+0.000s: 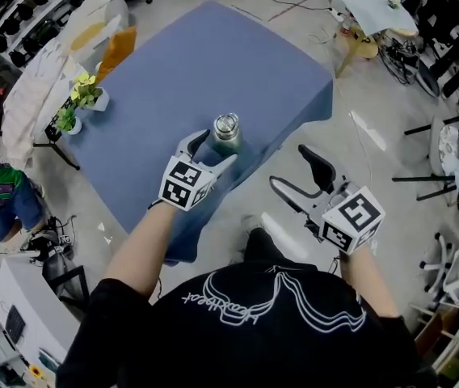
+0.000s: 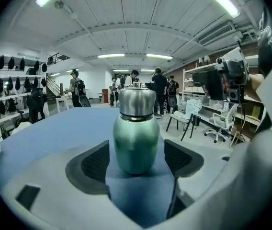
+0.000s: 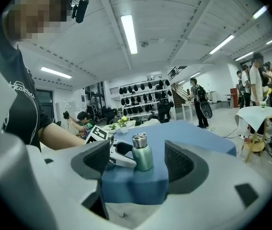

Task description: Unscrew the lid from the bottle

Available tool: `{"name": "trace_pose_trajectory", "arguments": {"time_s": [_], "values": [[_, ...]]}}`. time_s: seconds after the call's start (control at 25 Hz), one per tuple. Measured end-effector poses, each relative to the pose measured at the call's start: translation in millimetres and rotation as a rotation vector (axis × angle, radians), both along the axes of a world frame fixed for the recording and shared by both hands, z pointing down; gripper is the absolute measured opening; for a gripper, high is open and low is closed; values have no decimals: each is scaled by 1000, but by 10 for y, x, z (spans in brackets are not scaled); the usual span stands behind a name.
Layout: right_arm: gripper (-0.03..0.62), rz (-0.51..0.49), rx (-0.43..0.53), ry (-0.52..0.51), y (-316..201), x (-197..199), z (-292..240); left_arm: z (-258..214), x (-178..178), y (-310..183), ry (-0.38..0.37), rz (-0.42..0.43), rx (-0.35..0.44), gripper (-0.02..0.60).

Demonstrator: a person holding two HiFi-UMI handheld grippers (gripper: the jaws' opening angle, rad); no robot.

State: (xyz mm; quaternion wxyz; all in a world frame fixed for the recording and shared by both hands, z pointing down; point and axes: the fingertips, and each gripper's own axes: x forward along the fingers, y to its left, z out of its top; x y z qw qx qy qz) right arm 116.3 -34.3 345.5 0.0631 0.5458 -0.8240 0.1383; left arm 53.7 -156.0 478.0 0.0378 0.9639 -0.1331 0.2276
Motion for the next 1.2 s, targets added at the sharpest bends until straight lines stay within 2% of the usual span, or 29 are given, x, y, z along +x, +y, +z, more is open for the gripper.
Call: {"name": "trace_pose_trajectory", "arguments": {"time_s": [0.24, 0.52, 0.96, 1.2], "values": [[350, -130, -35, 27, -470, -64, 169, 65, 94, -7, -14, 30, 18, 345], [350, -276, -50, 71, -919, -252, 314, 83, 101, -27, -15, 18, 28, 324], [333, -429, -61, 90, -1295, -512, 558, 40, 101, -26, -23, 20, 34, 318], [308, -478, -46, 105, -1372, -616, 636, 40, 97, -24, -23, 10, 41, 318]]}}
